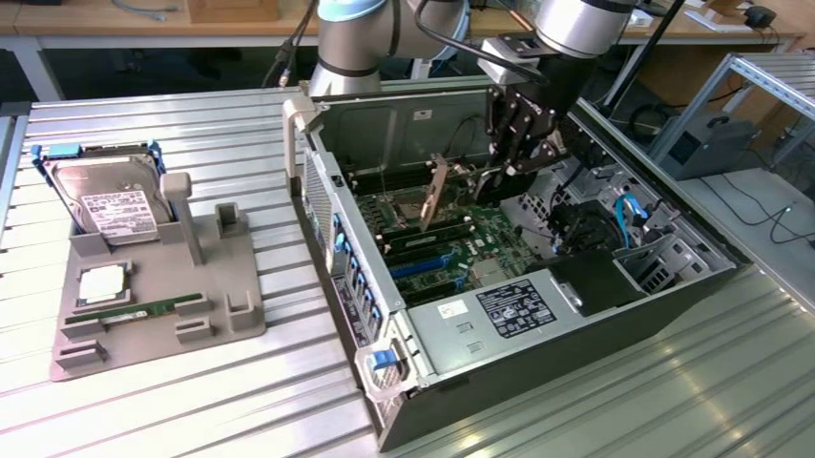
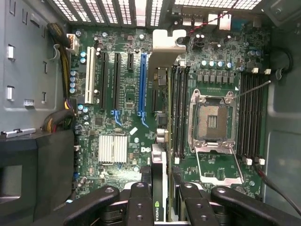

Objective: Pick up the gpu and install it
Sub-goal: 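Insert the gpu into the slot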

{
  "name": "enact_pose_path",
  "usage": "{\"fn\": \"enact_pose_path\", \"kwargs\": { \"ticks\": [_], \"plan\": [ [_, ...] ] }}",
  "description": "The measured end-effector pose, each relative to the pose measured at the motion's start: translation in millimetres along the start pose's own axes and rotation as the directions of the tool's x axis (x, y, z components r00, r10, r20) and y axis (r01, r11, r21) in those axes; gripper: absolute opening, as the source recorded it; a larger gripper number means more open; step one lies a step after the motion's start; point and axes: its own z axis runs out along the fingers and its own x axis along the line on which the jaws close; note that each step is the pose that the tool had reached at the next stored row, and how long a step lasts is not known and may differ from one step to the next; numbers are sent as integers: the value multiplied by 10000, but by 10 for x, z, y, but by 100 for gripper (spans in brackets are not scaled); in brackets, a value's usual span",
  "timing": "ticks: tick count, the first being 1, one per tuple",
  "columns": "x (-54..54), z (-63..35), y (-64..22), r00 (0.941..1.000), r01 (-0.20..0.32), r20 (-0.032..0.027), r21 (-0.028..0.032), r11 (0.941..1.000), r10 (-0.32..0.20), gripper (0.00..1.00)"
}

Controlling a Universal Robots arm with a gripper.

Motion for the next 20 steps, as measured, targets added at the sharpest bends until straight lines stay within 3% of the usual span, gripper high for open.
{"fn": "enact_pose_path", "kwargs": {
  "ticks": [20],
  "plan": [
    [27,113,130,10000,-99,5,2,10000,99,27]
  ]
}}
